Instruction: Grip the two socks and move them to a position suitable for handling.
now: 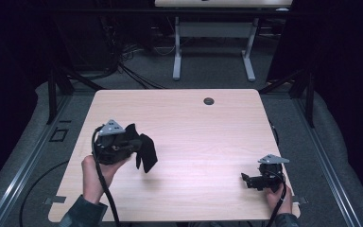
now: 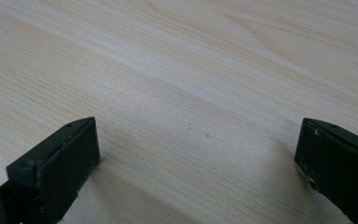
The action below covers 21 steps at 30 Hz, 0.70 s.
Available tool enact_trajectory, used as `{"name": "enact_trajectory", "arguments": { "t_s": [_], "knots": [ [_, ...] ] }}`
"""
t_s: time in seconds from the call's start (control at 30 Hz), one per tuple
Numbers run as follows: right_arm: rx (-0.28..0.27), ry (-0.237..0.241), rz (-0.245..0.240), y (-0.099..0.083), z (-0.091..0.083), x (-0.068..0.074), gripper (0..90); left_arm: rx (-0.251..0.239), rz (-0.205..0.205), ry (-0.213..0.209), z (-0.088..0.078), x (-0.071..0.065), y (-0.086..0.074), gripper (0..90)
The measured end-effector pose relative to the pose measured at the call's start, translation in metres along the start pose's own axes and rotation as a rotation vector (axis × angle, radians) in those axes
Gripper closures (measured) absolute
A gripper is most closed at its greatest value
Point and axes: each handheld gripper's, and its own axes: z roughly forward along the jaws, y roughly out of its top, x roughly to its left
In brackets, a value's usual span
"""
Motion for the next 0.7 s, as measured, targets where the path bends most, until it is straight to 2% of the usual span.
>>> {"name": "enact_trajectory", "arguments": {
  "t_s": [0.07, 0.1, 0.13, 0.33, 0.37, 0.4, 0.43, 0.57, 0.63, 0.7],
  "knots": [
    [-0.001, -0.001, 0.001, 0.000, 0.000, 0.000, 0.0, 0.010, 0.011, -0.023, 0.008, -0.009, 0.001, 85.7],
    [0.000, 0.000, 0.000, 0.000, 0.000, 0.000, 0.0, 0.010, 0.011, -0.023, 0.008, -0.009, 0.001, 85.7],
    [0.000, 0.000, 0.000, 0.000, 0.000, 0.000, 0.0, 0.017, 0.016, -0.047, 0.017, -0.018, 0.001, 85.7],
    [-0.001, 0.002, 0.002, 0.000, 0.000, 0.000, 0.0, 0.062, 0.019, -0.143, 0.057, -0.046, -0.003, 85.5],
    [-0.001, 0.002, 0.002, 0.000, 0.000, 0.000, 0.0, 0.062, 0.019, -0.143, 0.057, -0.046, -0.003, 85.4],
    [-0.001, 0.002, 0.003, 0.000, 0.000, 0.000, 0.0, 0.072, 0.021, -0.160, 0.066, -0.052, -0.004, 85.4],
    [-0.001, 0.001, 0.003, 0.000, 0.000, 0.000, 0.0, 0.104, 0.036, -0.182, 0.083, -0.062, -0.007, 85.3],
    [-0.002, -0.003, 0.005, 0.000, 0.000, 0.001, 0.0, 0.144, 0.029, -0.224, 0.119, -0.076, -0.016, 83.9],
    [0.003, -0.005, 0.006, 0.001, 0.000, 0.001, 0.0, 0.155, 0.006, -0.235, 0.134, -0.078, -0.020, 77.7],
    [0.003, -0.013, 0.016, 0.001, 0.001, 0.002, 0.0, 0.174, -0.006, -0.253, 0.144, -0.077, -0.024, 64.4]
  ]
}}
